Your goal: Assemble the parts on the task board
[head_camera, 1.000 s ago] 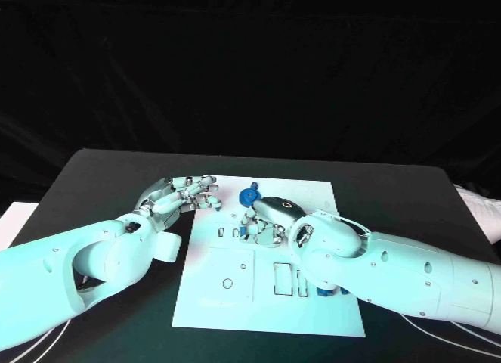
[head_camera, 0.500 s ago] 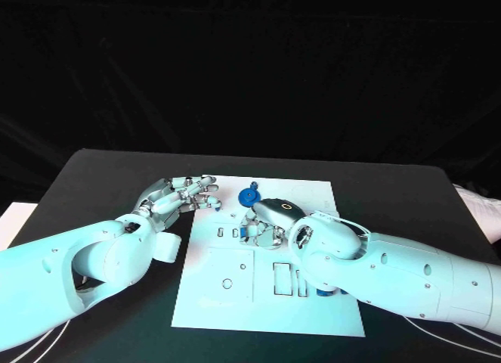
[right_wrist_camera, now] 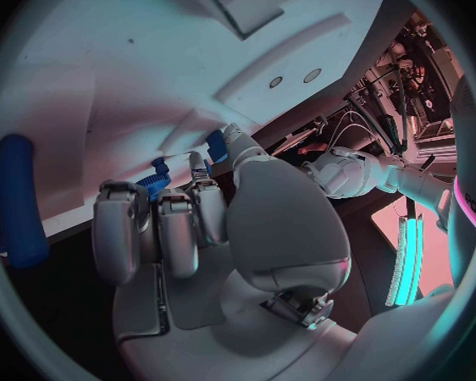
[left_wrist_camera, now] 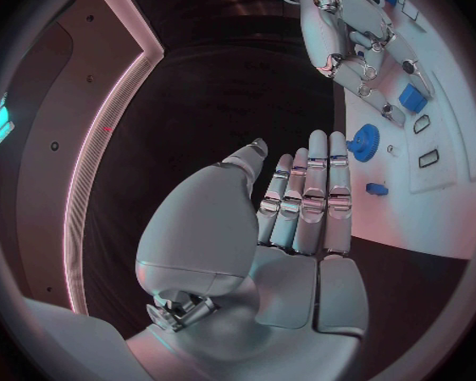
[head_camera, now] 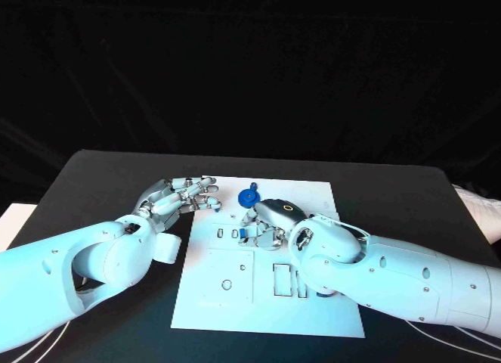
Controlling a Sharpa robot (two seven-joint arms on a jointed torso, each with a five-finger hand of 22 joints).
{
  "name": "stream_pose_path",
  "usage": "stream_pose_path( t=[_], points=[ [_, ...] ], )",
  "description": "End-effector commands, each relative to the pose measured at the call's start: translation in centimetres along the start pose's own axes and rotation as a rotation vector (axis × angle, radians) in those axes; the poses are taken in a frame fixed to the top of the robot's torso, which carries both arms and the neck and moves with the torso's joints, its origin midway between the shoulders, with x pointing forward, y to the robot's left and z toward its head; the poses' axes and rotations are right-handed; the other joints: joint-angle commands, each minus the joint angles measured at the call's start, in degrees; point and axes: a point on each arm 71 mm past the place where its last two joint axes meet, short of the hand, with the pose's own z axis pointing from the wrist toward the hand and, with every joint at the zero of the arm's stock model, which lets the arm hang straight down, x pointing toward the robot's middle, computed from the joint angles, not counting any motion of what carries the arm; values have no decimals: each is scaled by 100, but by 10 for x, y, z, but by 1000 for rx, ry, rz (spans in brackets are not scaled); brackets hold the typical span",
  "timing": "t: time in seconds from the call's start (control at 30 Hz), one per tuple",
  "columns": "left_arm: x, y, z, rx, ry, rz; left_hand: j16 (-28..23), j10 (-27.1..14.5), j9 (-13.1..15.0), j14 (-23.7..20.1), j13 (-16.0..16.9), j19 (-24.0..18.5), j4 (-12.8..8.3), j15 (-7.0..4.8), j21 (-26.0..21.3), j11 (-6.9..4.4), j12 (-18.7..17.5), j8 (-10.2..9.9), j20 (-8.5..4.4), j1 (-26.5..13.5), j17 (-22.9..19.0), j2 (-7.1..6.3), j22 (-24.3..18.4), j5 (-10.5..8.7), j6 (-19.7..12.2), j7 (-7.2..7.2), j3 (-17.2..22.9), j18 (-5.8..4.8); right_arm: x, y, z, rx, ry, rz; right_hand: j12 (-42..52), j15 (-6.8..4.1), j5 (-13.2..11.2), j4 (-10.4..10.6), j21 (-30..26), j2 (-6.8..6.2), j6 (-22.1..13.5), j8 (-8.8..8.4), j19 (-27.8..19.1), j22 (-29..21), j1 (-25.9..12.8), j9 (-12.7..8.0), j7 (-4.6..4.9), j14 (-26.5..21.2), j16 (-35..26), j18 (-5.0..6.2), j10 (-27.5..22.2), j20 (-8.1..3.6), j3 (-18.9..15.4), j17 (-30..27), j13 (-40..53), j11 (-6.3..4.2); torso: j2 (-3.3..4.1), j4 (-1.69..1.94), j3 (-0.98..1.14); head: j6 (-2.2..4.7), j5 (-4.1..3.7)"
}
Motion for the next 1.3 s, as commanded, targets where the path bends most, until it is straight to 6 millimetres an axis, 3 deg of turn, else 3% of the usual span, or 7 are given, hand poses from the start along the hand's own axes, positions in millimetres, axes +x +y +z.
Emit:
stream_pose_path(
  t=[0.03, 0.57, 0.67, 0.83, 0.97, 1.07, 1.3],
  points=[
    [3, -1, 1, 10, 21, -12, -26, -42, 2, -23, -5, -38, 3, 4, -35, 5, -19, -14, 17, -39, -7, -12, -6, -23, -30, 16, 25, 48, -4, 2, -1, -8, -60, 13, -50, 55, -36, 64, -26, -50, -87, -18, -6, -25, -47, -6, 3, 586, -34, -18, -66, 36, -78, 1412, 623, 16, 0, 2, 1, 7, -3],
    [2, 6, 0, -78, 72, 145, 1145, 748, 42, 1352, 152, 979, 40, -395, 724, -307, 293, 97, -338, -283, 647, -70, 335, -39, 242, -198, 43, 85, -40, 5, -38, -243, -68, 192, -242, 121, 45, 471, -114, -186, -363, -5, -71, -161, 79, -31, 82, 574, -64, 7, -231, 101, -481, 1370, 476, 92, -38, -72, 47, 51, 101],
    [2, 11, 0, -151, 86, 220, 3742, 1420, 79, 2087, 428, 1643, 98, -649, 1339, -564, 748, 210, -601, -391, 2895, -160, 658, -45, 443, -423, -4, 73, -56, -4, -45, -236, -89, 231, -253, 121, 70, 490, -125, -128, -336, 15, -79, -177, 161, -20, 76, 566, -84, 11, -246, 104, -499, 1342, 464, 88, -67, -92, 64, 38, 126],
    [2, 21, -1, -373, 147, 433, 6824, 1474, 217, 2148, 1641, 2034, 196, -826, 3143, -725, 2176, 575, -826, -517, 5892, -117, 2376, -51, 646, -628, -102, -122, -91, -37, -50, -149, -177, 381, -228, 92, 281, 437, -130, 45, -226, 69, -77, -179, 375, 14, 39, 563, -93, 11, -230, 83, -481, 1330, 470, 54, -135, -148, 107, 27, 166],
    [3, 17, 6, -479, 176, 624, 7401, 1221, 363, 2261, 2465, 2142, 351, -890, 4185, -841, 3144, 911, -835, -638, 6525, -151, 3628, -54, 694, -701, -272, -255, -108, -62, -51, -78, -235, 456, -228, 85, 375, 398, -132, 92, -222, 67, -75, -181, 433, 18, 37, 563, -95, 11, -229, 74, -489, 1330, 465, 47, -183, -182, 128, -2, 219],
    [2, 12, 12, -540, 176, 745, 7809, 1401, 650, 2400, 4272, 2269, 570, -980, 5043, -928, 4985, 1389, -874, -745, 7019, -175, 4706, -45, 689, -839, -529, -375, -117, -80, -54, -34, -275, 486, -228, 84, 389, 396, -134, 99, -221, 67, -76, -185, 436, 19, 36, 561, -99, 12, -230, 73, -492, 1324, 464, 46, -209, -191, 154, -25, 258],
    [7, -4, 30, -635, 168, 966, 7873, 1532, 1059, 2424, 5390, 2466, 910, -979, 5782, -973, 6005, 1930, -941, -1223, 7102, -54, 5778, -76, 509, -874, -1121, -498, -123, -96, -55, 5, -297, 518, -243, 80, 418, 423, -159, 131, -199, 75, -93, -233, 385, 26, 30, 550, -130, 22, -236, 68, -536, 1279, 450, 42, -265, -216, 195, -66, 281]
  ],
)
